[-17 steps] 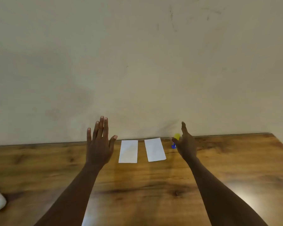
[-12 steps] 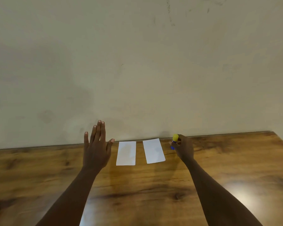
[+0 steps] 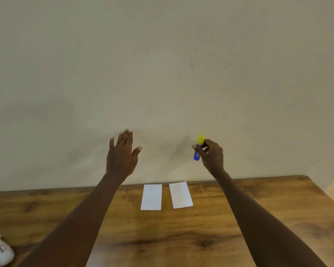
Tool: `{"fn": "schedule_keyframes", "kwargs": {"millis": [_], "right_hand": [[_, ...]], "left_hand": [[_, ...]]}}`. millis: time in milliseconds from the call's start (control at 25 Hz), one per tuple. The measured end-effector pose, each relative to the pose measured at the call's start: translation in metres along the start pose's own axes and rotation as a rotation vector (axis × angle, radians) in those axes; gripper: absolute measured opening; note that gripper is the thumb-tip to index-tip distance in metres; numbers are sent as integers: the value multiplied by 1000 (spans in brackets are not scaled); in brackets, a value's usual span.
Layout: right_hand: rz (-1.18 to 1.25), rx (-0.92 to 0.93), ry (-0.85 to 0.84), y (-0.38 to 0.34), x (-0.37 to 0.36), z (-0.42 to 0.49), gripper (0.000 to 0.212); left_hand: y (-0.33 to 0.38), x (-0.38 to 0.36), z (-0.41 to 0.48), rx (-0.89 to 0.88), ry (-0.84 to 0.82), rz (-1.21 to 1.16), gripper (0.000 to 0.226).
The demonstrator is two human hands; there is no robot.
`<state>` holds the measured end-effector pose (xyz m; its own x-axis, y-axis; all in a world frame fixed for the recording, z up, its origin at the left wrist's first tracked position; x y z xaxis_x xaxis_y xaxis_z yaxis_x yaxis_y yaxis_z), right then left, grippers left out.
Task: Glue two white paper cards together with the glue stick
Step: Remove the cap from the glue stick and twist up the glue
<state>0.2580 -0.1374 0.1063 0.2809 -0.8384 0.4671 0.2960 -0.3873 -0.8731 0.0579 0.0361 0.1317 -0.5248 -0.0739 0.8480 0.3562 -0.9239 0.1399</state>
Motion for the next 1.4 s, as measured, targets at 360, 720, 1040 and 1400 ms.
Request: {"fn": "schedule_keyframes", "kwargs": {"millis": [360,720,1040,1400], "right_hand": [[287,368,72,-214,72,-51,30],[322,501,100,-282,72,-105,24],[312,517,-53,-290,60,-112,27],[423,385,-322,-283,61,-105,34]], "left_hand": [[90,183,69,187,343,-1020,26],[112,242,65,288,621,-1054,24],[106,247,70,305,604,-1207,17],[118,235,67,174,362,-1230,25]]}}
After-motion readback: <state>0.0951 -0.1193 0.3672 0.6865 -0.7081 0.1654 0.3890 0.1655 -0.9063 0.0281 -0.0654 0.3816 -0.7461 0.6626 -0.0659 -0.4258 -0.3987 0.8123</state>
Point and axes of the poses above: each hand's wrist, its own z-axis towards the middle knuckle, its own x-axis out of the back of the hand, y = z × x, the point moved 5 cm from there along z, towards the middle knuckle, and after that the axes turned 15 degrees about -x, right-handed, at the moved point
